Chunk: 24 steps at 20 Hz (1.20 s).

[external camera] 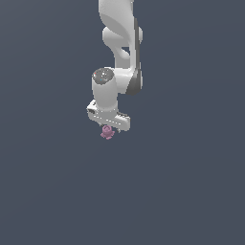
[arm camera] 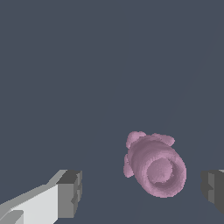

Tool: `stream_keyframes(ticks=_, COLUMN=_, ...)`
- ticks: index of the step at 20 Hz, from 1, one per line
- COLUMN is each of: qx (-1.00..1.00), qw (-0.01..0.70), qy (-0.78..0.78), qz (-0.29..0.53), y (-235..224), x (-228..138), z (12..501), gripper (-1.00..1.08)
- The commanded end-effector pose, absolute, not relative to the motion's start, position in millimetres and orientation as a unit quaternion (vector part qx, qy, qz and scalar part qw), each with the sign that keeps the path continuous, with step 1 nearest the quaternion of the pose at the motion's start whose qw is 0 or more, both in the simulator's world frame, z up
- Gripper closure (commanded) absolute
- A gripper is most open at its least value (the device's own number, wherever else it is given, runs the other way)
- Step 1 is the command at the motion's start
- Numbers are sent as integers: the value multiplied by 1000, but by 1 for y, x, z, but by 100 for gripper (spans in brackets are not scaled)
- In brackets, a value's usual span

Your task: Pick up the object and move it to a goal position.

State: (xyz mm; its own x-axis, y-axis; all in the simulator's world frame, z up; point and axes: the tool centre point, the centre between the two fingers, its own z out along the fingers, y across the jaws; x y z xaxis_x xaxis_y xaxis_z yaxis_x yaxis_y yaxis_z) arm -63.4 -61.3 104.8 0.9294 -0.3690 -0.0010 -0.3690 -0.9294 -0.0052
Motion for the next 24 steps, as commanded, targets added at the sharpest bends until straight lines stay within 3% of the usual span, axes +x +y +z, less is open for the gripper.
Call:
stream_keyframes(ticks=1, qx=-977, qw=2, qy=215, qz=0, y=-71, x=-74, z=98, gripper=-92)
stream_keyframes(ticks=14, qx=-969, qw=0, qy=246, qz=0, y=-83, x=-88, z=85, gripper=-92)
stream_keyframes(ticks=24, qx=-969, qw=0, qy=249, qz=0, y=-84, x=-90, z=44, gripper=-92)
